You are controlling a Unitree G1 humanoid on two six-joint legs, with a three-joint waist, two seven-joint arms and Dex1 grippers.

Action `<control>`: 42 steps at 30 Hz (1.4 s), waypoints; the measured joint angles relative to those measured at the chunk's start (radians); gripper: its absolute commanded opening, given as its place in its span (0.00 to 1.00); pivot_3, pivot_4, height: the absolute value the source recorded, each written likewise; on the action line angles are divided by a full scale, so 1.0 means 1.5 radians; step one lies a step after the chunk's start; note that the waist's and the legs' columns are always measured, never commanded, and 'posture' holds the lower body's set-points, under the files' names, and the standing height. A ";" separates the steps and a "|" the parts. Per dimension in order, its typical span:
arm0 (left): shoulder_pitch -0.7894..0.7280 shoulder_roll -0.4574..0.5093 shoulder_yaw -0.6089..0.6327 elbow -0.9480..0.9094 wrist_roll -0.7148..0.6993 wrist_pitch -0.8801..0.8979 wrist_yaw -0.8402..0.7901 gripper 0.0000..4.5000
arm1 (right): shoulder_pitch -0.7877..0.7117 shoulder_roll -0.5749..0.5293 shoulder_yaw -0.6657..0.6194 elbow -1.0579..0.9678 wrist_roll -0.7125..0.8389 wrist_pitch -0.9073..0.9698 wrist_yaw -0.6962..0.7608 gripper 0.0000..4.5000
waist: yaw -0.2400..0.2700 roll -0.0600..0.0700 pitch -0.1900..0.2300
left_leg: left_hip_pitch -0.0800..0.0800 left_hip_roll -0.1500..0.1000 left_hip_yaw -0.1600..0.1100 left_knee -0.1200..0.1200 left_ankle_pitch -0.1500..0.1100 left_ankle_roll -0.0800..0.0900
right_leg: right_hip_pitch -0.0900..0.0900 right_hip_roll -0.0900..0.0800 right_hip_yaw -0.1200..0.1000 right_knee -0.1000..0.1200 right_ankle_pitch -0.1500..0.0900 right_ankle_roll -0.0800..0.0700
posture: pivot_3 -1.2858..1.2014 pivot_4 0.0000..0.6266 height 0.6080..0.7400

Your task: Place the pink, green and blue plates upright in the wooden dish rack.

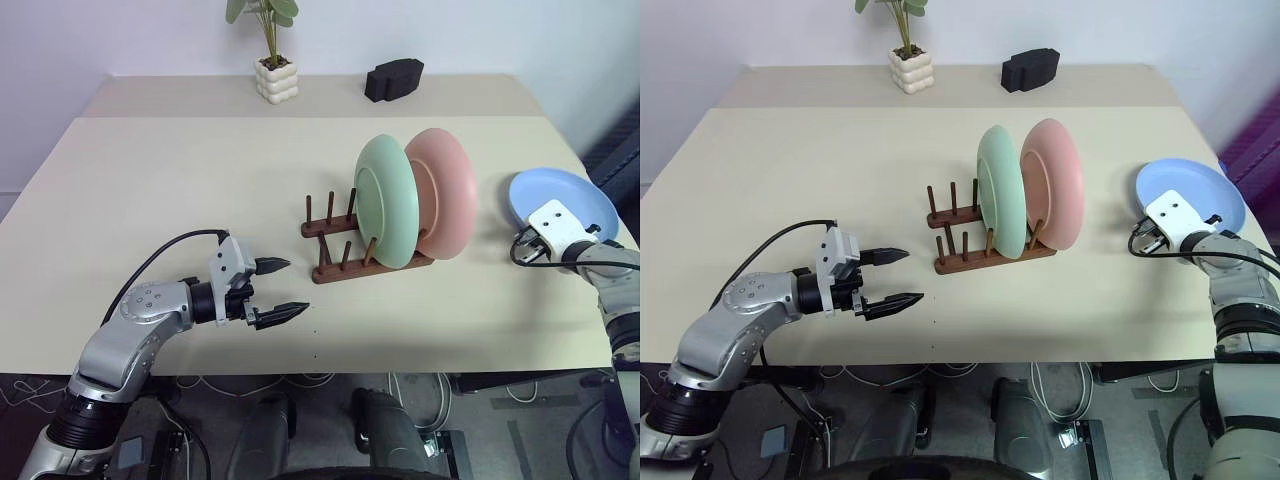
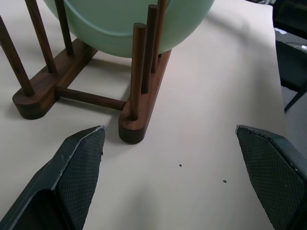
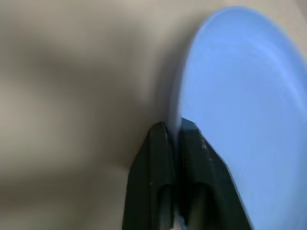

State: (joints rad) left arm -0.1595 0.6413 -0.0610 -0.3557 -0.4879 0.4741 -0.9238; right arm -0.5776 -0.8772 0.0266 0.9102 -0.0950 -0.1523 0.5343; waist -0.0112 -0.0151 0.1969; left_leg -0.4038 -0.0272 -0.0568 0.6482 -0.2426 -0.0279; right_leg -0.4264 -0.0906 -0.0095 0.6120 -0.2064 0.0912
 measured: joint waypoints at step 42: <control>0.004 -0.005 0.117 0.051 -0.001 -0.059 0.025 1.00 | 0.026 0.317 -0.080 -0.916 1.135 0.582 -0.292 0.01 | -0.001 0.004 0.000 | 0.001 0.004 0.001 0.000 -0.002 0.003 | -0.002 0.003 0.003 0.001 0.000 0.000 | 0.52 0.24 0.99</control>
State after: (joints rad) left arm -0.1541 0.6336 0.1145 -0.2785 -0.4892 0.3854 -0.8858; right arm -0.5379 -0.4019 -0.0934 -0.4638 1.6071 0.7206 0.0963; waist -0.0128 -0.0092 0.1976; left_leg -0.4029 -0.0208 -0.0560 0.6480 -0.2452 -0.0236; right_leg -0.4289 -0.0861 -0.0051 0.6134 -0.2058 0.0910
